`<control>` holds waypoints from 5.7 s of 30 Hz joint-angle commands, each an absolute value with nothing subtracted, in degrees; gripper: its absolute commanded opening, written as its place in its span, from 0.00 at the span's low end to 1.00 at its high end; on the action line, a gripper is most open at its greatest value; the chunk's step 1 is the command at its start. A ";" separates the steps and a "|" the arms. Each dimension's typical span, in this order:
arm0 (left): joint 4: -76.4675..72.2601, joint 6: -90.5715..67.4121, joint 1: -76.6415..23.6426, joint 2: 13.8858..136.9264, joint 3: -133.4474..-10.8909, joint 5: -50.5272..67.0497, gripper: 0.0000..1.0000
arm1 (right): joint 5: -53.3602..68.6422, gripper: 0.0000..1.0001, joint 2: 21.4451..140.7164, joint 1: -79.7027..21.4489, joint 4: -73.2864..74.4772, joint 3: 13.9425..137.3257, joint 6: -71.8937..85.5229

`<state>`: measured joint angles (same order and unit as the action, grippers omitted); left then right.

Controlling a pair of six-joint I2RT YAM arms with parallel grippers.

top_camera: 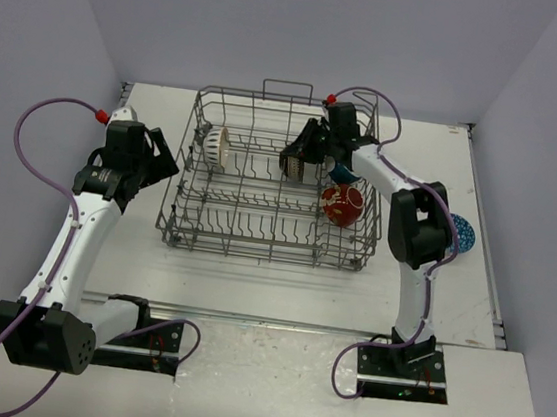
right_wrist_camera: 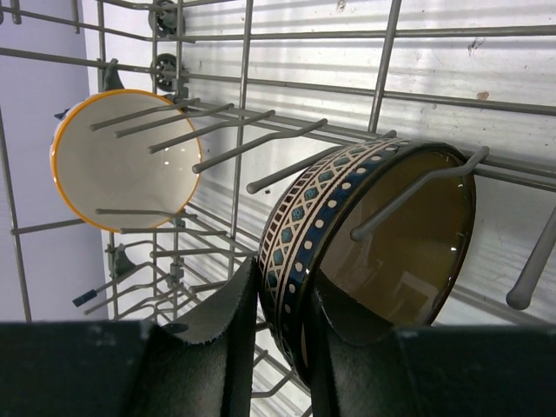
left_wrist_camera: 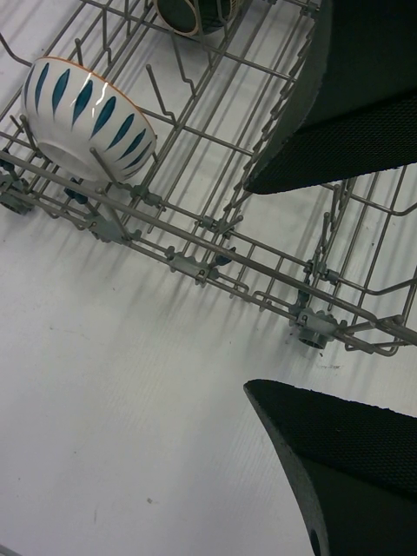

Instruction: Unload the bowls from the dish rack

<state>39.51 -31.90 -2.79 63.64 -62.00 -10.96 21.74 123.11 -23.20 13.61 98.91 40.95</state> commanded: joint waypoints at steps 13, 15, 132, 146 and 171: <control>38.41 -31.11 -3.16 63.98 -60.91 -12.22 0.87 | 32.16 0.00 116.37 -17.41 14.94 98.17 44.21; 38.41 -31.11 -3.16 63.98 -60.82 -12.30 0.87 | 33.57 0.00 116.63 -16.88 15.03 98.52 44.91; 36.74 -29.97 -3.16 65.57 -59.15 -8.44 0.87 | -21.62 0.00 105.11 10.11 49.75 85.25 27.16; 36.30 -29.36 -3.16 66.97 -60.47 -8.26 0.87 | -21.53 0.07 109.43 10.46 49.66 87.37 27.60; 36.83 -30.41 -3.34 62.49 -57.57 -9.23 0.87 | -10.66 0.62 83.51 -3.57 49.59 96.81 27.69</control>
<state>37.85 -30.46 -2.83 64.34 -58.04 -8.75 -16.86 90.37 5.17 52.31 87.64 27.81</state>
